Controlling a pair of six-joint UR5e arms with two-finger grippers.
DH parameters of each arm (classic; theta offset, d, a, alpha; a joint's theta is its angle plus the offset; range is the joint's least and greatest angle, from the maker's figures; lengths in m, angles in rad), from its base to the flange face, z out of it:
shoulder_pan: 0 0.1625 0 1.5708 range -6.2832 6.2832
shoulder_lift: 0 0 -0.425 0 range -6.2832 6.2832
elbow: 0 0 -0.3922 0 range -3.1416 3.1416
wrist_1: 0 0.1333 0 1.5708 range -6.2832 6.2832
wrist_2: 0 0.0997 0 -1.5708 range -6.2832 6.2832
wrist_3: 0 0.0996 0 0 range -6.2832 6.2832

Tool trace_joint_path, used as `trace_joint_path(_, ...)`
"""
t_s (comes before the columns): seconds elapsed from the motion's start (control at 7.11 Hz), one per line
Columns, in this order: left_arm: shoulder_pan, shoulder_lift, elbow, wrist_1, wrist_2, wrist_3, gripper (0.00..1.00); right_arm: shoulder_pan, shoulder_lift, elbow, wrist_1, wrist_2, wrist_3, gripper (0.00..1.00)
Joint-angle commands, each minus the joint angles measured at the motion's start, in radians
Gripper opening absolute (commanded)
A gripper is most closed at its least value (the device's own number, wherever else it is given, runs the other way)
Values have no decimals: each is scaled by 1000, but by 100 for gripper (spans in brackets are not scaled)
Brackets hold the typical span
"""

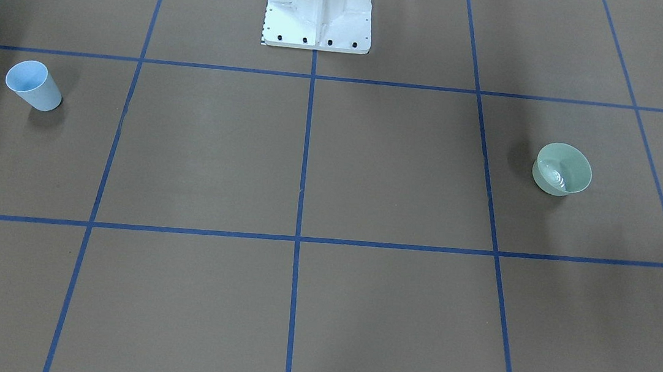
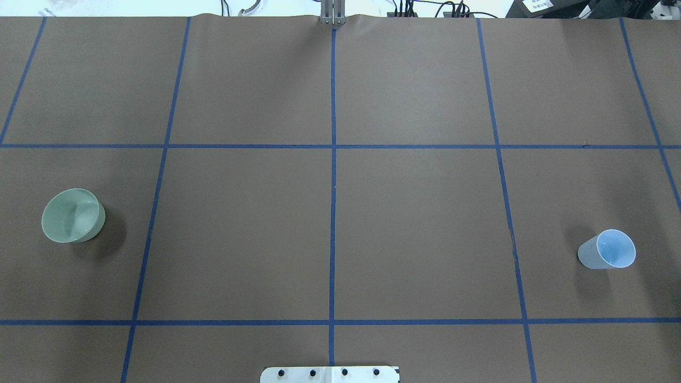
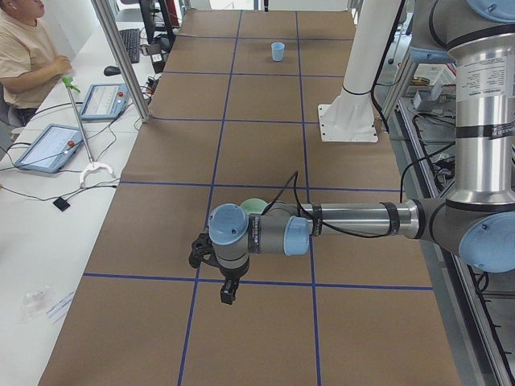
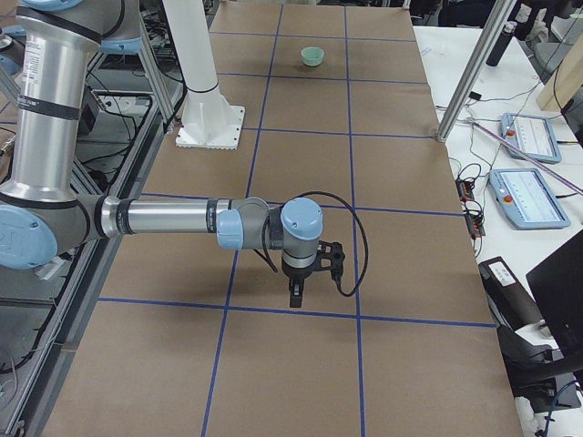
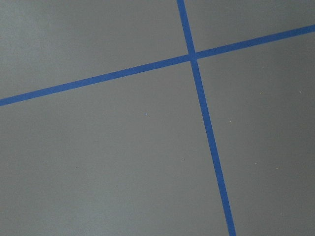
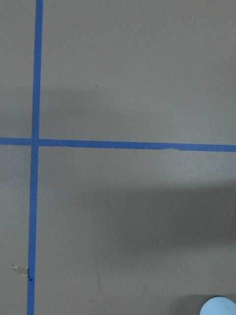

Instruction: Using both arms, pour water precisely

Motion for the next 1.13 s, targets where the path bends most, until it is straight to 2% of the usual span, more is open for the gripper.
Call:
trace_joint_path(0.0,0,1,-7,-2,0,1,100,0,0,5,2,0,-2,100)
trace_joint_path(0.42,2,4,-31,-3,2,3,100,0,6,9,12,-5,-2,100)
trace_joint_path(0.7,0,-5,-55,-6,0,0,100,0,28,3,86,-11,2,100)
trace_joint_path(0.98,2,-65,-89,-12,-2,1,100,0,31,-3,180,-8,5,100)
